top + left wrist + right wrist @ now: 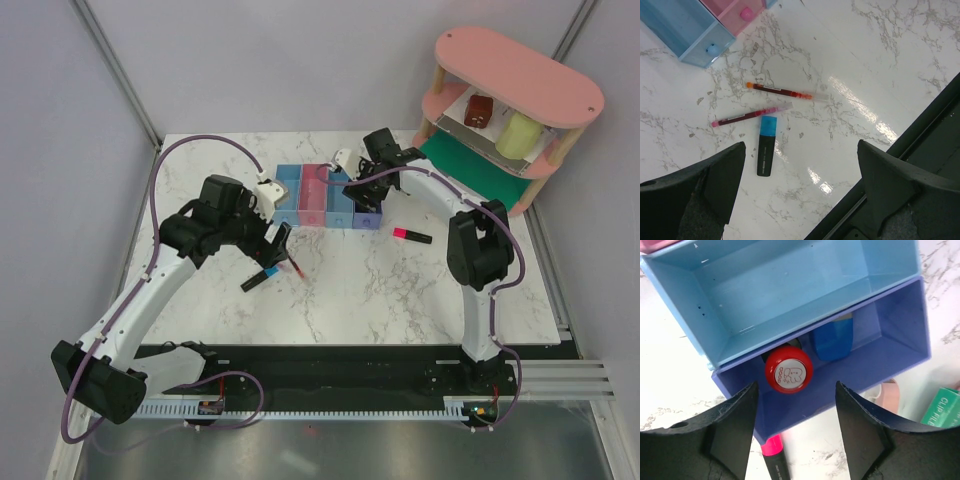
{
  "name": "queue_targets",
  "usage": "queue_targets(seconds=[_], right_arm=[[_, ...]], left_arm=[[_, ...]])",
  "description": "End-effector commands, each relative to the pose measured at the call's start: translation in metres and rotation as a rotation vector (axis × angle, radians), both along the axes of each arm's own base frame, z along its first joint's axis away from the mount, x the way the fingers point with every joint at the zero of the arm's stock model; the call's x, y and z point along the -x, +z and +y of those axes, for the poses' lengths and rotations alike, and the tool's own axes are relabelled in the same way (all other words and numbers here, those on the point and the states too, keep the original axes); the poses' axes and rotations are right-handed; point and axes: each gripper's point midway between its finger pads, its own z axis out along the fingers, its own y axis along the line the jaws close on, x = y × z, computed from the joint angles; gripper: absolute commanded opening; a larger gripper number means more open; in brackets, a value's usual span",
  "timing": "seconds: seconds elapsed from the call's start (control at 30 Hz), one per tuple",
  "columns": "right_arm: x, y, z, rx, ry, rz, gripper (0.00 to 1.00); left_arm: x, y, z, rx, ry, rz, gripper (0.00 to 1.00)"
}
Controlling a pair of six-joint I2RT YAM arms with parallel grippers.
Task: Sort the stationery into containers
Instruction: Place the stationery in the storage box, then pick up the stapler from the center of the board.
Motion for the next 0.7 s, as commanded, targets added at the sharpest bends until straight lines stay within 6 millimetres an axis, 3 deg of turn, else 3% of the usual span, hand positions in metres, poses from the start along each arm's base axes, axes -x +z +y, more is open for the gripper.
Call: queue_targets(seconds=[0.0, 0.13, 0.23, 0.27, 0.33, 0.37, 0.47, 0.5, 0.57, 0.63, 0.67], right_arm=[[-0.010, 0.078, 0.002, -0.071, -0.029, -0.160, 0.70], [0.007, 0.127, -0.009, -0.096, -0.043, -0.236, 0.70], [0.029, 0.136, -0.023, -0.079, -0.029, -0.234, 0.70], [0.038, 0.122, -0.029, -0.053, -0.018, -0.202, 0.71], [0.048, 0.117, -0.047, -0.028, -0.040, -0.191, 0.71], [0.055, 0.099, -0.056, -0.009, -0.055, -0.153, 0.70], [0.044, 0.085, -0.085, -0.018, -0.172, -0.168, 0.70], [0.030, 0.084, -0.095, -0.041, -0.235, -0.190, 0.70], [0.017, 0.082, -0.103, -0.062, -0.275, -0.195, 0.70], [0.004, 0.065, -0.109, -0.059, -0.307, -0.155, 0.70], [-0.005, 0.069, -0.108, -0.072, -0.309, -0.166, 0.71]], left_arm=[[-0.002, 0.011, -0.005, 0.047, -0.023, -0.046, 1.00], [-0.005, 0.009, -0.006, 0.051, -0.017, -0.049, 1.00], [-0.009, 0.001, -0.006, 0.029, -0.025, -0.055, 1.00], [-0.011, -0.007, -0.004, 0.011, -0.022, -0.047, 1.00], [-0.017, -0.017, 0.001, -0.035, -0.022, -0.055, 1.00], [-0.019, -0.031, 0.003, -0.065, -0.017, -0.032, 1.00], [-0.027, -0.055, 0.010, -0.125, 0.026, 0.015, 1.00], [-0.027, -0.059, 0.011, -0.129, 0.035, 0.029, 1.00], [-0.025, -0.068, 0.010, -0.132, 0.032, 0.047, 1.00], [-0.025, -0.071, 0.011, -0.132, 0.030, 0.050, 1.00], [-0.024, -0.072, 0.011, -0.131, 0.028, 0.045, 1.00]])
